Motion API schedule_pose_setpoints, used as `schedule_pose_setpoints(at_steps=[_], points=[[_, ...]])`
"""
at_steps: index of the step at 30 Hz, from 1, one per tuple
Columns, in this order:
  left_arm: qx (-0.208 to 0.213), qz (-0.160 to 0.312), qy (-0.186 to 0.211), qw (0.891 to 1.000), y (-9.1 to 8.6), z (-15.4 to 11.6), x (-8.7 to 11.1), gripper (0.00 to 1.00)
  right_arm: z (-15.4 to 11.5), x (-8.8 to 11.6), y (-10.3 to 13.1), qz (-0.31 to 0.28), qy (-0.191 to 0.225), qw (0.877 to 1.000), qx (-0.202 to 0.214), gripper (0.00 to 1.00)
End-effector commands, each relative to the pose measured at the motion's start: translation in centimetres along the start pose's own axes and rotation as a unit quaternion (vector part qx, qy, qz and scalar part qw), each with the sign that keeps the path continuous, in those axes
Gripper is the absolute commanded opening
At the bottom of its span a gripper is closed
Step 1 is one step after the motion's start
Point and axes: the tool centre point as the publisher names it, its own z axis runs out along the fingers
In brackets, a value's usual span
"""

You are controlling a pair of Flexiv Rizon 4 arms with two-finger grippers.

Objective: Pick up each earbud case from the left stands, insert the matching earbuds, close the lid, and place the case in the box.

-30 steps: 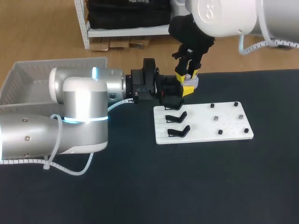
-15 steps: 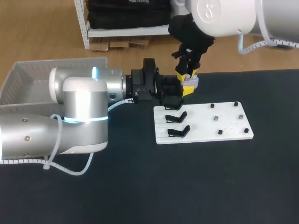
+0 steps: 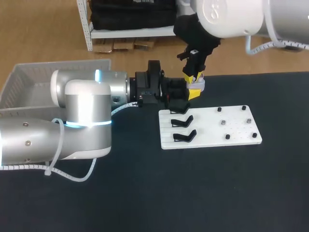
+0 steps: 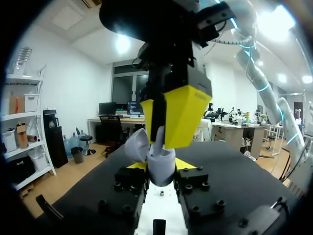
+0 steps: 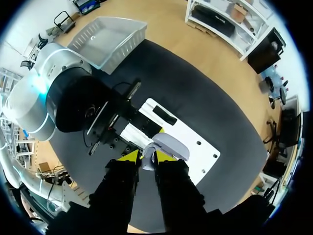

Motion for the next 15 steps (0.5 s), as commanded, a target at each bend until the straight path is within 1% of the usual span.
schedule_pose_setpoints(at_steps=[1, 7, 11, 15], points=[[-0.003, 0.002, -0.004, 1.000, -0.12, 0.03, 0.11, 0.00, 0.10, -0.17, -0.09, -0.001, 0.002, 1.000, 0.003, 0.07], [-0.003, 0.002, -0.004, 1.000, -0.12, 0.03, 0.11, 0.00, 0.12, -0.29, -0.38, -0.010, 0.003, 1.000, 0.010, 0.08], [-0.003, 0.002, -0.004, 1.000, -0.12, 0.03, 0.11, 0.00, 0.11, -0.38, -0.48, -0.014, 0.003, 1.000, 0.013, 0.18], [-0.003, 0.002, -0.004, 1.000, -0.12, 0.03, 0.11, 0.00, 0.00, -0.44, -0.56, -0.024, 0.004, 1.000, 0.018, 0.20]])
